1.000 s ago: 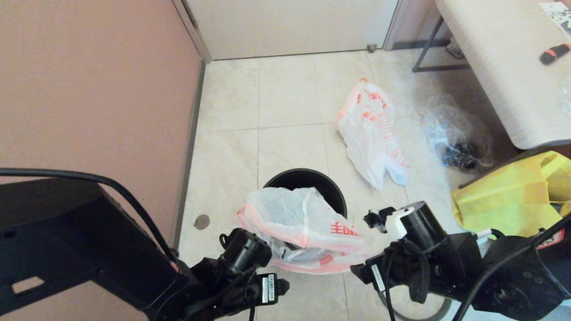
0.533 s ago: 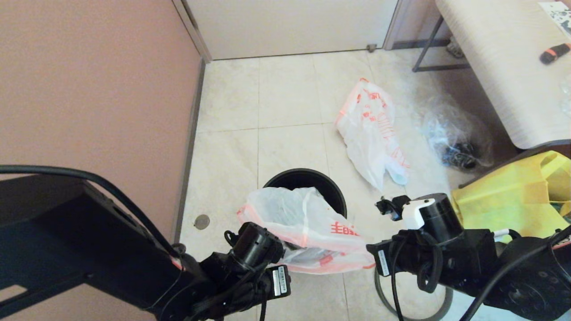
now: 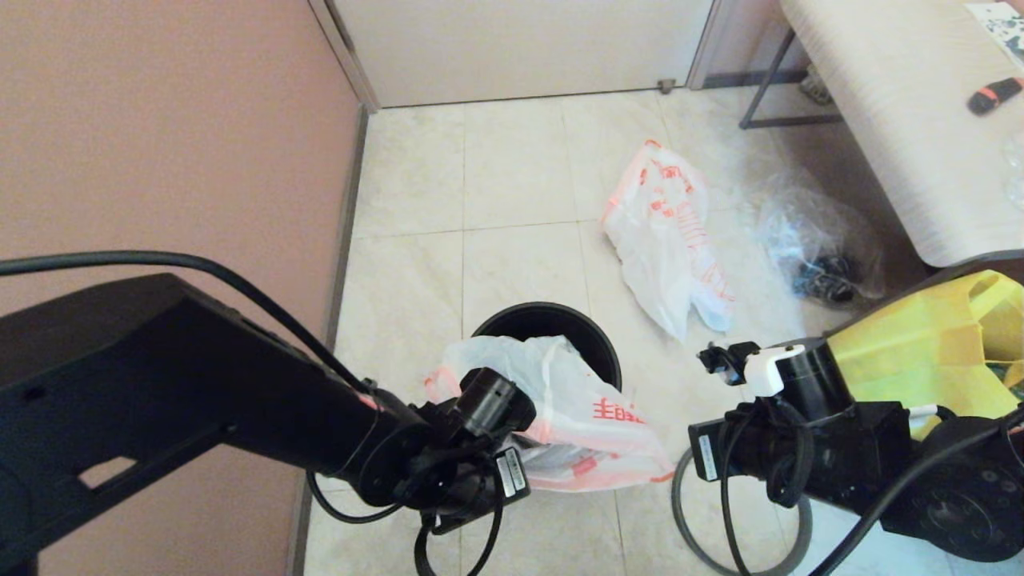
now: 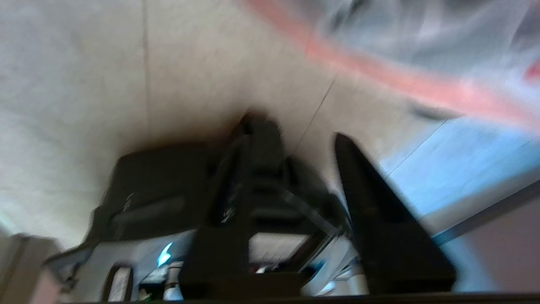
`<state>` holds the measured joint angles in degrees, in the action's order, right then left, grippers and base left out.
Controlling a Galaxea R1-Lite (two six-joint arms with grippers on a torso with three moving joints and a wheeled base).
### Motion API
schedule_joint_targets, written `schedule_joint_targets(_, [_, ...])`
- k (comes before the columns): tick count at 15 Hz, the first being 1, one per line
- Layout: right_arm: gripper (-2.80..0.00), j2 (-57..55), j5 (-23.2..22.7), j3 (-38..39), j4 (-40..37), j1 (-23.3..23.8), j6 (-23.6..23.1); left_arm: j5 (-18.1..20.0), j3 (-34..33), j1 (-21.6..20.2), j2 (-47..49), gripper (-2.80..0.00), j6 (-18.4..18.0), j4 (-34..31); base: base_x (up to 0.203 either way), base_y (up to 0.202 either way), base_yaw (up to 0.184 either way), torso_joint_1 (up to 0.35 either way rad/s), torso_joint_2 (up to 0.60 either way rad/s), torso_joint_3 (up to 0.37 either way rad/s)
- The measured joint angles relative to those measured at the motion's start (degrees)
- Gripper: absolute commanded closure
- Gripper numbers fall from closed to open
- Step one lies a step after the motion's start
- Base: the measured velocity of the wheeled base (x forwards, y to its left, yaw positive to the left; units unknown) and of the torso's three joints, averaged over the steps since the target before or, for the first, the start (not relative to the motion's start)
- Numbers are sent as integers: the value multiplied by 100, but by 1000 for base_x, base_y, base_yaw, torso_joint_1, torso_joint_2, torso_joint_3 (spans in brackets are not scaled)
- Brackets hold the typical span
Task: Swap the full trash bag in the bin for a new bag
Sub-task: Put the new garbage bag on the trash can
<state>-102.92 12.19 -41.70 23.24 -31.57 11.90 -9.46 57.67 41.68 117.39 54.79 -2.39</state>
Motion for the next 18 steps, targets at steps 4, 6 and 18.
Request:
schedule_joint_targets(4, [0, -1, -100, 6, 0, 103, 0, 65, 585, -245, 404, -280, -10, 8, 0, 0, 0, 0, 0, 0])
schedule_joint_targets(6, [0, -8, -111, 9, 2, 106, 0, 100, 837, -339, 544, -280, -9, -2, 0, 0, 0, 0, 0, 0])
schedule_joint_targets(18, [0, 3, -103, 20, 7, 49, -23, 39, 1662, -699, 1168, 0, -16, -3, 0, 0, 0, 0, 0, 0])
